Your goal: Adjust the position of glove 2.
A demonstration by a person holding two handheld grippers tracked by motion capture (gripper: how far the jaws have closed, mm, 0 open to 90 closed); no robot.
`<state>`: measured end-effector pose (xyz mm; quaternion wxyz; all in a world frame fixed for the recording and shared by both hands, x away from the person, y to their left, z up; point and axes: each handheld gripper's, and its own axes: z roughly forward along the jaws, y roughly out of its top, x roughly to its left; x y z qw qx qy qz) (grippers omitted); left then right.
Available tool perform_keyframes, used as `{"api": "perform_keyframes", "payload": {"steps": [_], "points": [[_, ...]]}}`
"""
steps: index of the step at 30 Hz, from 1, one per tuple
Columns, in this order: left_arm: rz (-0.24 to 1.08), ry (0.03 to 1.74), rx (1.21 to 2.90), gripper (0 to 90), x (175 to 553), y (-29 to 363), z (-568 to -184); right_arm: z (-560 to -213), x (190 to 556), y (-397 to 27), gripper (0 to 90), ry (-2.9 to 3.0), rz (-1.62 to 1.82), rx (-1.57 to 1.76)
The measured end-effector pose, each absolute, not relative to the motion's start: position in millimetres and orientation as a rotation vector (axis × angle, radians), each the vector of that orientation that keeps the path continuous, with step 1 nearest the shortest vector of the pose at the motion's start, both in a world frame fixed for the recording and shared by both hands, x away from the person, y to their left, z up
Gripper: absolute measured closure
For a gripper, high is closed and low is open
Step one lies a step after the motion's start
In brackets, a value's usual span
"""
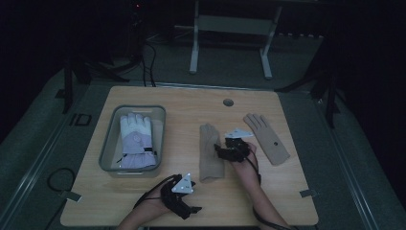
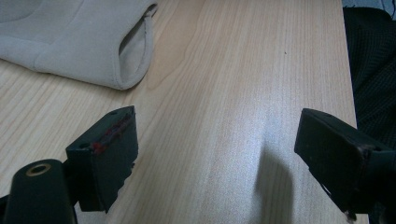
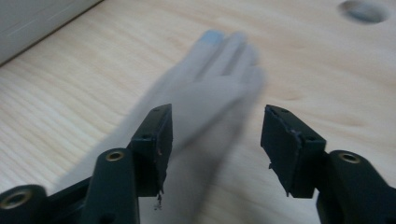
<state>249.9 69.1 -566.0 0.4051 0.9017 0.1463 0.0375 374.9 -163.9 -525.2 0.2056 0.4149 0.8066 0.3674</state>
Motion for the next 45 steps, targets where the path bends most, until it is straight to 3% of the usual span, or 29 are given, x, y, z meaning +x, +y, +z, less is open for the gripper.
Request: {"api": "perform_keyframes", "payload": {"steps": [7, 19, 40, 43, 44, 45], "points": [[0.099, 0.358, 2.289, 13.8, 249, 67, -566, -499, 389, -240, 47.3, 2.134, 1.040, 1.190], [0.092, 0.362, 2.282, 13.8, 249, 68, -566, -510, 417, -315, 47.1, 2.159, 0.909, 1.323], [0.093, 0.358, 2.281, 13.9, 247, 67, -566, -542, 443, -332, 38.8, 2.202, 0.807, 1.381], [0.092, 0.353, 2.282, 13.8, 246, 67, -566, -545, 443, -331, 42.1, 2.201, 0.806, 1.385], [0.092, 0.353, 2.282, 13.9, 246, 67, -566, -547, 443, -331, 49.2, 2.209, 0.828, 1.366], [0.092, 0.353, 2.282, 13.9, 246, 67, -566, -547, 443, -331, 49.2, 2.209, 0.828, 1.366]]}}
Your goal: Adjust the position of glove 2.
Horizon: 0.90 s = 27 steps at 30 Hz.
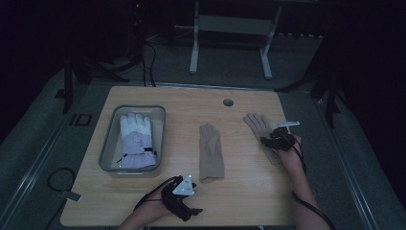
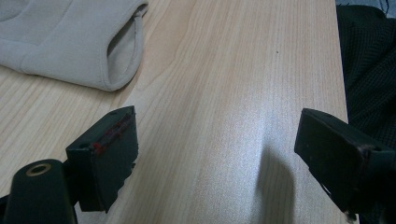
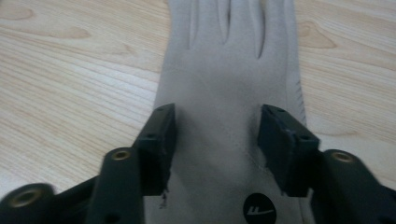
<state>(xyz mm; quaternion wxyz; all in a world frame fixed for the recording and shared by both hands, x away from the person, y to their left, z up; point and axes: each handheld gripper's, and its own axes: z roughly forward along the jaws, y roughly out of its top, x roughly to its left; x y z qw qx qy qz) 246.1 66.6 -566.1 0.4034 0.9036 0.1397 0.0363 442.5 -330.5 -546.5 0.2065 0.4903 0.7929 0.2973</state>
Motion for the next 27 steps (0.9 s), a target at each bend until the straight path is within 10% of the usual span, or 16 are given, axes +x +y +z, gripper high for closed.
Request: {"api": "perform_keyframes", "payload": {"steps": [2, 5, 27], "points": [[0.092, 0.354, 2.283, 13.9, 246, 67, -566, -546, 440, -330, 71.8, 2.197, 0.844, 1.388], [0.091, 0.356, 2.281, 13.8, 246, 67, -566, -545, 436, -325, 79.2, 2.181, 0.824, 1.407], [0.088, 0.362, 2.281, 13.9, 247, 66, -567, -484, 362, -302, 80.6, 1.785, 0.850, 1.563]]}}
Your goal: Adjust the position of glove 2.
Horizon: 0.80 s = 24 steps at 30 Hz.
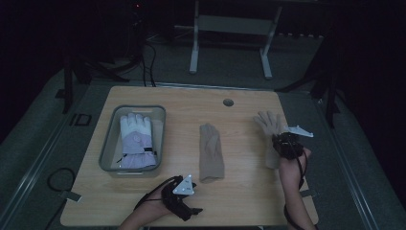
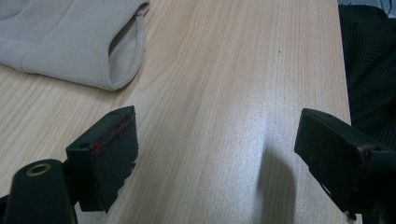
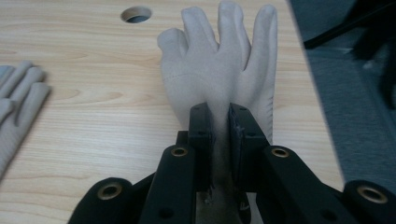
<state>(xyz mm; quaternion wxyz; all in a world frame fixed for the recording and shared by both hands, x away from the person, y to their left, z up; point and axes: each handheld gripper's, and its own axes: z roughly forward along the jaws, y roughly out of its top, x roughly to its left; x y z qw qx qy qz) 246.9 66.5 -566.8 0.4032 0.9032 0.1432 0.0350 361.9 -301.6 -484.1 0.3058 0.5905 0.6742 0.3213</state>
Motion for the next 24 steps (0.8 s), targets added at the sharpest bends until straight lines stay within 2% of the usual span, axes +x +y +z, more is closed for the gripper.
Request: {"api": "perform_keyframes", "payload": {"steps": [5, 12, 18, 24], "points": [[0.091, 0.350, 2.293, 13.9, 247, 67, -567, -501, 346, -303, 80.6, 1.761, 0.797, 1.602], [0.089, 0.347, 2.299, 13.9, 247, 66, -567, -540, 348, -306, 78.0, 1.887, 0.760, 1.697], [0.081, 0.348, 2.296, 13.9, 247, 67, -567, -546, 349, -300, 62.0, 1.961, 0.752, 1.638], [0.079, 0.348, 2.294, 13.9, 247, 66, -567, -536, 349, -305, 55.6, 1.984, 0.795, 1.584]]}}
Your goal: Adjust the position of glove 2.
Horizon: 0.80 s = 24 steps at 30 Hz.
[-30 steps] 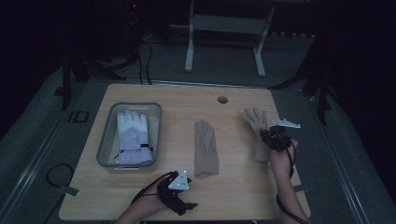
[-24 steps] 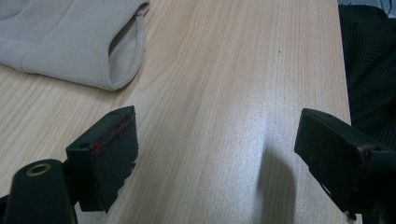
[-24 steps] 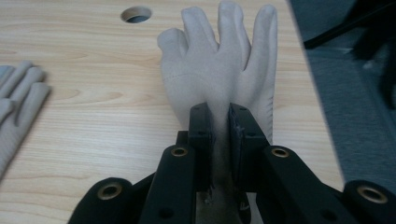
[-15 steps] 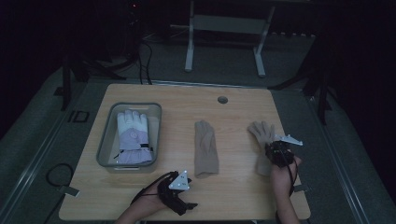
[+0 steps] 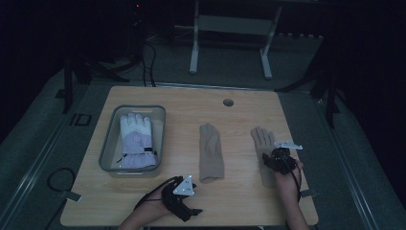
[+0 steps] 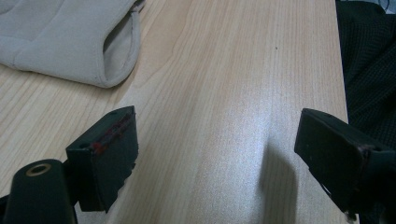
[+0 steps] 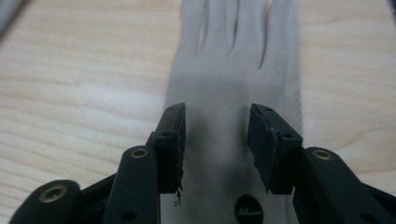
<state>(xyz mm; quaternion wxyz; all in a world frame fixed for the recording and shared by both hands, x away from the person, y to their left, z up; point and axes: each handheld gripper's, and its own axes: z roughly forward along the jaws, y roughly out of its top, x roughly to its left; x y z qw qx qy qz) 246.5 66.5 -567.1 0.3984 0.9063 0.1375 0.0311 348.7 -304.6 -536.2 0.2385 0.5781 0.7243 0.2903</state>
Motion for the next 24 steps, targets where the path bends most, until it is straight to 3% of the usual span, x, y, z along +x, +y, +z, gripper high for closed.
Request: {"api": "perform_keyframes", "payload": {"steps": [7, 14, 21, 24], "points": [[0.076, 0.347, 2.294, 13.9, 246, 67, -568, -521, 356, -320, 50.0, 2.084, 0.862, 1.375], [0.073, 0.348, 2.294, 13.9, 247, 67, -568, -528, 363, -324, 48.5, 2.122, 0.851, 1.392], [0.073, 0.341, 2.297, 13.9, 246, 67, -568, -550, 362, -326, 50.1, 2.118, 0.860, 1.403], [0.073, 0.340, 2.299, 13.9, 246, 67, -568, -554, 359, -327, 55.7, 2.118, 0.880, 1.354]]}}
